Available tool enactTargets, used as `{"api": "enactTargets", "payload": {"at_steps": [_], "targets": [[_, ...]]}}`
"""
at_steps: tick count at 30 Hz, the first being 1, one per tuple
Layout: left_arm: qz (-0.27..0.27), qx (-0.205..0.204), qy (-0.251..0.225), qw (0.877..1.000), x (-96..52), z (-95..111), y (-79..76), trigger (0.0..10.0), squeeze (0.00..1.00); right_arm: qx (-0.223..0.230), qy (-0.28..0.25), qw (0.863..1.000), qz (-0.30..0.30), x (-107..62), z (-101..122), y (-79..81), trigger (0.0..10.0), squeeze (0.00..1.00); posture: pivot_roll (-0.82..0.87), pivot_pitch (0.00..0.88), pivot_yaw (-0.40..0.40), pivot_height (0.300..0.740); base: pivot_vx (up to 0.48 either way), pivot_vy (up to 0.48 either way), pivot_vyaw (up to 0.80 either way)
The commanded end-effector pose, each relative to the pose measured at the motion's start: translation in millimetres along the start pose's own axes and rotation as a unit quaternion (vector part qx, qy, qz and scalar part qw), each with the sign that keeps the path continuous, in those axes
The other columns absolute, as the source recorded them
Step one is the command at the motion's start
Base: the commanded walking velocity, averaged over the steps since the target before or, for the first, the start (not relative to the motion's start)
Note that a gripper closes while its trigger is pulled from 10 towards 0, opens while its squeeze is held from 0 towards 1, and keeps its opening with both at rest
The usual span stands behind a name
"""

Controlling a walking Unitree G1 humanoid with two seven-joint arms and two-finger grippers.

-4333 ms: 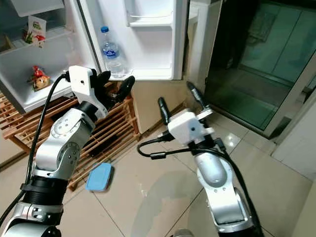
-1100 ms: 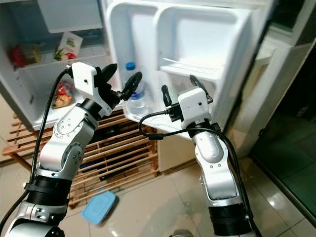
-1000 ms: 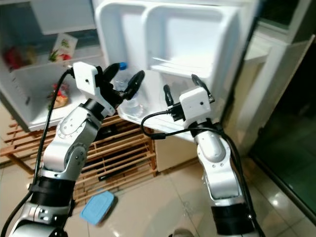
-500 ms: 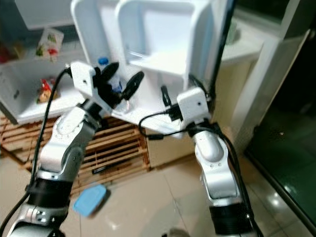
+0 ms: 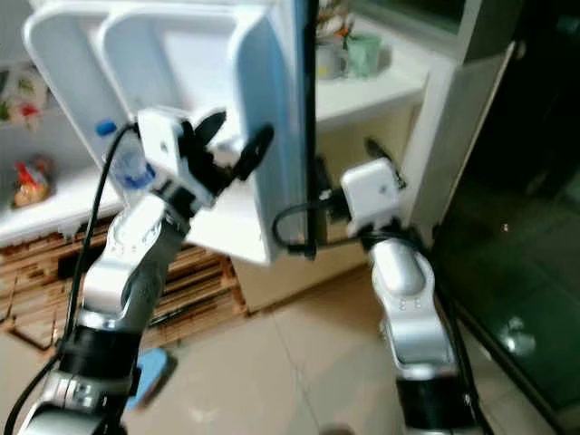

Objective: Restocking fridge

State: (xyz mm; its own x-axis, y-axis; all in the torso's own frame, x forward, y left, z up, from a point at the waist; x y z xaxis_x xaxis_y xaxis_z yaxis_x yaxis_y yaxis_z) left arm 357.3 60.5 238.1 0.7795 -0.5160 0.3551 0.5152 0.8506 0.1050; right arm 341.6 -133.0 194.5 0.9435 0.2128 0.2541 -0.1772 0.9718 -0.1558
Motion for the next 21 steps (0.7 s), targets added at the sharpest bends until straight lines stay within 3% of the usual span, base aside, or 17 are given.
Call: {"api": "enactTargets", "payload": {"at_steps": [1, 7, 12, 13, 14, 15, 16, 17, 18, 19, 20, 21], "targets": [[0.013, 0.000, 0.019, 1.000, -5.2, -7.9, 9.1, 10.0, 0.00, 0.012, 0.009, 1.000, -0.020, 7.7, -0.8, -6.3, 10.0, 0.00, -0.27, 0.000, 0.084, 0.732, 0.000, 0.000, 0.00], [0.019, -0.001, 0.022, 1.000, -4.7, -9.5, 11.9, 10.0, 0.00, 0.043, 0.045, 0.996, -0.061, 26.3, -13.0, -27.2, 10.0, 0.00, -0.26, 0.000, 0.085, 0.732, 0.000, 0.000, 0.00], [0.000, 0.001, 0.044, 0.999, -8.0, -17.3, 10.2, 10.0, 0.00, 0.046, 0.049, 0.997, -0.041, 48.0, -11.3, -19.7, 10.0, 0.00, -0.25, 0.000, 0.078, 0.732, 0.000, 0.000, 0.00], [-0.096, 0.031, 0.128, 0.987, -18.7, -47.7, -10.9, 10.0, 0.00, 0.056, 0.055, 0.997, -0.029, 55.1, -12.5, -14.1, 10.0, 0.00, -0.23, 0.000, 0.065, 0.732, 0.000, 0.000, 0.00], [-0.155, 0.048, 0.184, 0.969, -30.2, -67.8, -22.6, 10.0, 0.00, 0.057, 0.058, 0.996, -0.022, 57.5, -13.3, -11.3, 10.0, 0.00, -0.23, 0.000, 0.065, 0.732, 0.000, 0.000, 0.00], [-0.155, 0.048, 0.184, 0.969, -30.2, -67.8, -22.6, 10.0, 0.00, 0.057, 0.058, 0.996, -0.022, 57.5, -13.3, -11.3, 10.0, 0.00, -0.23, 0.000, 0.065, 0.732, 0.000, 0.000, 0.00], [-0.153, 0.086, 0.269, 0.947, -51.4, -99.6, -0.8, 10.0, 0.00, 0.064, 0.065, 0.996, -0.011, 61.4, -15.7, -5.8, 10.0, 0.00, -0.22, 0.000, 0.052, 0.732, 0.000, 0.000, 0.00], [-0.133, 0.094, 0.296, 0.941, -59.7, -109.4, 14.6, 10.0, 0.00, 0.068, 0.069, 0.995, -0.004, 62.8, -17.1, -2.9, 10.0, 0.00, -0.22, 0.000, 0.052, 0.732, 0.000, 0.000, 0.00], [-0.133, 0.094, 0.296, 0.941, -59.7, -109.4, 14.6, 10.0, 0.00, 0.068, 0.069, 0.995, -0.004, 62.8, -17.1, -2.9, 10.0, 0.00, -0.22, 0.000, 0.052, 0.732, 0.000, 0.000, 0.00], [-0.124, 0.123, 0.374, 0.911, -87.2, -136.0, 34.7, 10.0, 0.00, 0.078, 0.072, 0.994, 0.011, 64.6, -18.4, 4.2, 10.0, 0.00, -0.22, 0.000, 0.052, 0.732, 0.000, 0.000, 0.00], [-0.124, 0.123, 0.374, 0.911, -87.2, -136.0, 34.7, 10.0, 0.00, 0.078, 0.072, 0.994, 0.011, 64.6, -18.4, 4.2, 10.0, 0.00, -0.22, 0.000, 0.052, 0.732, 0.000, 0.000, 0.00], [-0.137, 0.141, 0.413, 0.889, -105.6, -149.6, 38.8, 10.0, 0.00, 0.081, 0.073, 0.994, 0.018, 64.6, -18.7, 7.7, 10.0, 0.00, -0.19, 0.000, 0.025, 0.732, 0.000, 0.000, 0.00]]}}
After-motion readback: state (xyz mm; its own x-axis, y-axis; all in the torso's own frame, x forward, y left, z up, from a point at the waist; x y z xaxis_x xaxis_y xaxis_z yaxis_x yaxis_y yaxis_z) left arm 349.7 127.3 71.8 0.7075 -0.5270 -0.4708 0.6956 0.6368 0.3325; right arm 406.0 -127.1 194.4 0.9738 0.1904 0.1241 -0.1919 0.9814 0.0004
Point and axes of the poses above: a point about 5 cm out from each wrist's last joint towards the gripper, its own x axis pointing out of the wrist towards the gripper, its own z axis along the axis of the wrist's last joint, y = z × x, the point moved 5 cm from there along x, pointing out of the wrist towards the gripper, and after that the axes turned 8 degrees about x, right-handed, at the moved point
